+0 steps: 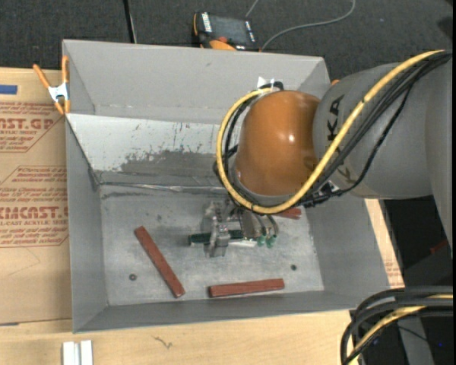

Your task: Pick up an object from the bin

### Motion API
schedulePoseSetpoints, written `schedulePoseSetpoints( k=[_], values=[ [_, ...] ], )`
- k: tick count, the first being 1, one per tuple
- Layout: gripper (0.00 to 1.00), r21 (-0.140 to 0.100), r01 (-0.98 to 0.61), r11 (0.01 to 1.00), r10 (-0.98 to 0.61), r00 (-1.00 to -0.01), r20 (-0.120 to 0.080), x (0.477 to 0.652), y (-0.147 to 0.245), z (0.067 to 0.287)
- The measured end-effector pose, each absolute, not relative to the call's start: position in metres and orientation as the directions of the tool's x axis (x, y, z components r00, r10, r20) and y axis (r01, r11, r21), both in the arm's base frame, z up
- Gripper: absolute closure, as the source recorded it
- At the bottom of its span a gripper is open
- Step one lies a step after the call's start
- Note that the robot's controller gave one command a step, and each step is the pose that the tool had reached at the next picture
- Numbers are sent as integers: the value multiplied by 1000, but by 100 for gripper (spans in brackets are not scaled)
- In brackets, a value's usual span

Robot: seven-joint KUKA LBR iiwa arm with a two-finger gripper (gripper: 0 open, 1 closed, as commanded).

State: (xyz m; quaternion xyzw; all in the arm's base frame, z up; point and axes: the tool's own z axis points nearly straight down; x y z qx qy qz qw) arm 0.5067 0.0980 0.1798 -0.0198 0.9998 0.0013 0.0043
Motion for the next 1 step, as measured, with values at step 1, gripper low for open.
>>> schedulePoseSetpoints(
  k=[1],
  values=[
    [100,2,-34,999,-34,-999,-6,510,107,218]
  ],
)
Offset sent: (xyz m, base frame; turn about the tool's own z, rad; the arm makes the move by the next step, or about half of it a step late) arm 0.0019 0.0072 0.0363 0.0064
